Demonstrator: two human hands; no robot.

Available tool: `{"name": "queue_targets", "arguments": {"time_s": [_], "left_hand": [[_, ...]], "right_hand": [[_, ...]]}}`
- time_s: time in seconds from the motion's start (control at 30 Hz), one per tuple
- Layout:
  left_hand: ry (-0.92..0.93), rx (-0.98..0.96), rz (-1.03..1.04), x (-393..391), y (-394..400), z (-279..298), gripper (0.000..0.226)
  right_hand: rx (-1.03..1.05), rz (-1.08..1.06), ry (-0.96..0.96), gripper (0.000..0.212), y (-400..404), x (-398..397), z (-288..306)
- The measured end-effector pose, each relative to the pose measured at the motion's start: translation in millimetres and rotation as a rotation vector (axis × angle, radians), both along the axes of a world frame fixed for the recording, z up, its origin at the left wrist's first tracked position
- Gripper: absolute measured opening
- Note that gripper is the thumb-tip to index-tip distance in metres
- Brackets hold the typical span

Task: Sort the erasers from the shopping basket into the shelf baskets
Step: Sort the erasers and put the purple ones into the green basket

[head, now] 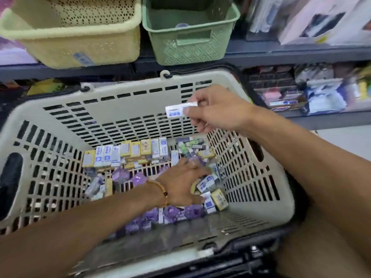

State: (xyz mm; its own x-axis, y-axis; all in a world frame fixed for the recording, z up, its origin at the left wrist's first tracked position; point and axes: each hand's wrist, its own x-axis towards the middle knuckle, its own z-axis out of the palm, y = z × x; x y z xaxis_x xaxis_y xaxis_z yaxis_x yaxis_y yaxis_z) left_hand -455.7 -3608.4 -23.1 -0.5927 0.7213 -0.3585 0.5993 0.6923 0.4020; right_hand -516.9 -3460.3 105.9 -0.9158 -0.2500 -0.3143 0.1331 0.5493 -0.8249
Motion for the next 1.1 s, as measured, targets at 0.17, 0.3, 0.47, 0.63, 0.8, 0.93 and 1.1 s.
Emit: {"name": "queue_targets", "arguments": {"time_s": [0.17,0.3,0.47,0.63,0.8,0.93,1.1], "left_hand": [[0.199,-0.114,-0.048,9,-9,-15,0.071],[0.128,-0.049,-0.018,9,-22,-15,0.063],[0.081,-0.035,0.02,1,-34,-5,0.044],[-0.018,-0.076,0.159,-4,-39,0,0.063],[-0.032,-0.204,0.245,7,3,-23,0.109],[0.057,-0.219,0.258,11,16,-34,0.112],[0.049,-0.077,0.244,17,20,-37,0.098]], "right_hand": [[0.019,0.031,0.079,0.018,0,-3,6],[0.015,0.03,0.144,0.025,5,-7,14],[-0.007,0.039,0.189,0.026,6,-8,18],[-0.003,0.057,0.191,0.023,3,-8,18],[-0.012,0.032,0.18,0.023,1,-8,17],[-0.014,0.016,0.186,0.021,4,-8,18],[-0.02,0.028,0.181,0.024,1,-12,23]]}}
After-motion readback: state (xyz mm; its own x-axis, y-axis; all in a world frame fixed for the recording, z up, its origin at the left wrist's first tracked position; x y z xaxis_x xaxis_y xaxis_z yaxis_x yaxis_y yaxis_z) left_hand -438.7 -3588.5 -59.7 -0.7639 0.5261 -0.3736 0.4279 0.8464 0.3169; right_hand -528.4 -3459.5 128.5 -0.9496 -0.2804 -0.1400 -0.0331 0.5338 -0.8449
